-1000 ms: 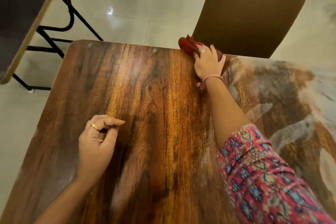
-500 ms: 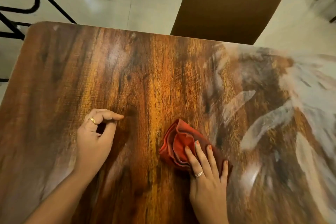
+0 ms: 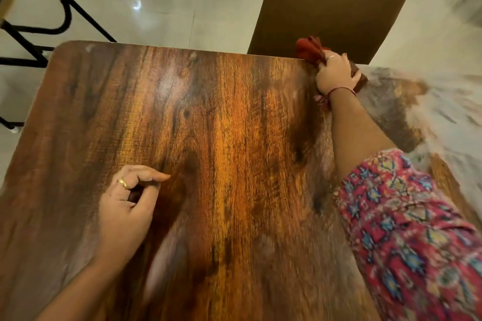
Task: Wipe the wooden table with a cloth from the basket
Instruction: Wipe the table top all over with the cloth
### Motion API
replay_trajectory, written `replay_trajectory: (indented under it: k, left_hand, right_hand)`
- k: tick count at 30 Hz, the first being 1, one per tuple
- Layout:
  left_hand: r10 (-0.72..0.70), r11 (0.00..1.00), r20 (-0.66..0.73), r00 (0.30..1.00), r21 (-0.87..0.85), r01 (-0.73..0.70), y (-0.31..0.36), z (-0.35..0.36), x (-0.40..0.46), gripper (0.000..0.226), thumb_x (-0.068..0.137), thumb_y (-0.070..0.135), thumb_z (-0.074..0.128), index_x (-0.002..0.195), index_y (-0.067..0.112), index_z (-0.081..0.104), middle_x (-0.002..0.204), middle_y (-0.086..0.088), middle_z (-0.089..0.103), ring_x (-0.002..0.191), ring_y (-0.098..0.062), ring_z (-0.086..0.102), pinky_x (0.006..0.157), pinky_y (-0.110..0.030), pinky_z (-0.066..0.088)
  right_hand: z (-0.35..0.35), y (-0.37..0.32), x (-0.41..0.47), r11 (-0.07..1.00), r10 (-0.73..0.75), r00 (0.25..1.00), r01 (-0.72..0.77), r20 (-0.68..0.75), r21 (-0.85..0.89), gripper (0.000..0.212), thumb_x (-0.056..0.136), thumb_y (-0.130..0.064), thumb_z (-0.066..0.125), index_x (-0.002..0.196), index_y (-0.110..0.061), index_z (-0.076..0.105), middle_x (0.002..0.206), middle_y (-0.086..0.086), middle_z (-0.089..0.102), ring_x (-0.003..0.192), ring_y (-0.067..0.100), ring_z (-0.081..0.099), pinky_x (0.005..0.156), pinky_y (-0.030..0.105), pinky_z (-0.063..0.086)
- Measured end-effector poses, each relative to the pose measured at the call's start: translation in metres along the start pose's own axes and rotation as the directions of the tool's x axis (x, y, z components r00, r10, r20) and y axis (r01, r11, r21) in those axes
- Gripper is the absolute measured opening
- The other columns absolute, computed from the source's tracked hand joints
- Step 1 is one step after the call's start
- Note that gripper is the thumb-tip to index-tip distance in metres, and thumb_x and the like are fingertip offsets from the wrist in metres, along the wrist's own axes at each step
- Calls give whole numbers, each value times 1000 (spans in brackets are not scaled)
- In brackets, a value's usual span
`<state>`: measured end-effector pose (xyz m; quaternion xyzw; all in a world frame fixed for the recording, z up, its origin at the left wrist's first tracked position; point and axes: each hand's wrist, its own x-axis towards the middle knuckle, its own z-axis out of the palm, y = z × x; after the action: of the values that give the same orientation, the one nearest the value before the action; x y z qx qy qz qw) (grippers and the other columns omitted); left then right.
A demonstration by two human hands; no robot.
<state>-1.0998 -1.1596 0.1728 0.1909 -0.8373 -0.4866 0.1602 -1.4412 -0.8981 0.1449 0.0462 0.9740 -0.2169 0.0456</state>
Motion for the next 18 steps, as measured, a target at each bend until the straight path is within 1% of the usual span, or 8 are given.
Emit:
replay_trajectory:
  k: [2, 4, 5, 8, 10, 13, 15, 18]
  left_hand:
    - [1, 1000, -12, 1000, -3, -1, -4, -7, -3, 35, 84, -11, 59, 78, 23, 66, 87, 6, 62, 81, 0, 55, 69, -9, 40]
    - [3, 1000, -32, 999, -6, -4, -7, -13, -5, 42, 84, -10, 59, 78, 31, 64, 88, 9, 62, 85, -4, 57, 74, -17, 42]
    - [-2, 1000, -40, 999, 1, 2, -8, -15, -6, 44, 83, -11, 59, 78, 33, 64, 88, 11, 62, 85, -4, 56, 75, -18, 42]
    - [-25, 1000, -39, 999, 0, 25, -5, -17, -8, 41, 83, -11, 59, 78, 29, 64, 87, 20, 61, 86, 1, 55, 78, -11, 41]
    - [-37, 999, -39, 999, -20, 36, 0, -17, -10, 39, 83, -12, 59, 78, 27, 64, 86, 20, 61, 86, 2, 55, 79, -8, 41]
    - [-30, 999, -45, 999, -31, 29, 8, -16, -10, 38, 83, -13, 57, 78, 24, 64, 86, 10, 61, 85, -1, 55, 74, -7, 40]
    - [-45, 998, -34, 998, -44, 44, 12, -18, -10, 33, 84, -12, 57, 79, 19, 66, 89, -5, 62, 84, -4, 55, 71, -6, 40]
    - [-67, 997, -39, 997, -39, 66, 14, -23, -9, 24, 85, -11, 57, 82, 11, 66, 93, -11, 61, 79, 1, 54, 68, -5, 40]
  right_hand:
    - [3, -4, -18, 998, -55, 998, 55, -15, -25, 44, 98, -18, 38, 137, -36, 42, 151, -7, 35, 145, 24, 15, 112, 64, 2]
    - [6, -6, -49, 984, -173, 985, 172, -9, -39, 46, 97, -17, 39, 138, -39, 41, 152, -7, 34, 144, 24, 19, 112, 65, 5]
    - [8, -7, -69, 973, -228, 974, 228, 18, -37, 47, 97, -16, 40, 137, -39, 41, 151, -8, 34, 144, 23, 21, 112, 64, 6]
    - [20, -6, -155, 924, -377, 922, 381, 88, -26, 45, 95, -14, 42, 135, -35, 46, 150, -8, 37, 144, 20, 23, 114, 62, 7]
    - [27, -3, -222, 885, -458, 880, 464, 121, -24, 46, 92, -16, 45, 134, -36, 47, 149, -12, 38, 143, 16, 24, 114, 59, 10]
    - [38, 5, -320, 850, -506, 831, 525, 230, -28, 49, 89, -26, 44, 134, -43, 43, 149, -19, 35, 142, 10, 24, 114, 51, 11]
    - [44, 14, -375, 811, -552, 786, 584, 279, -38, 49, 88, -30, 42, 135, -44, 42, 149, -20, 35, 142, 10, 25, 110, 52, 15]
    - [40, 25, -392, 770, -591, 752, 634, 294, -72, 55, 85, -26, 42, 137, -44, 40, 149, -16, 36, 140, 12, 29, 106, 55, 21]
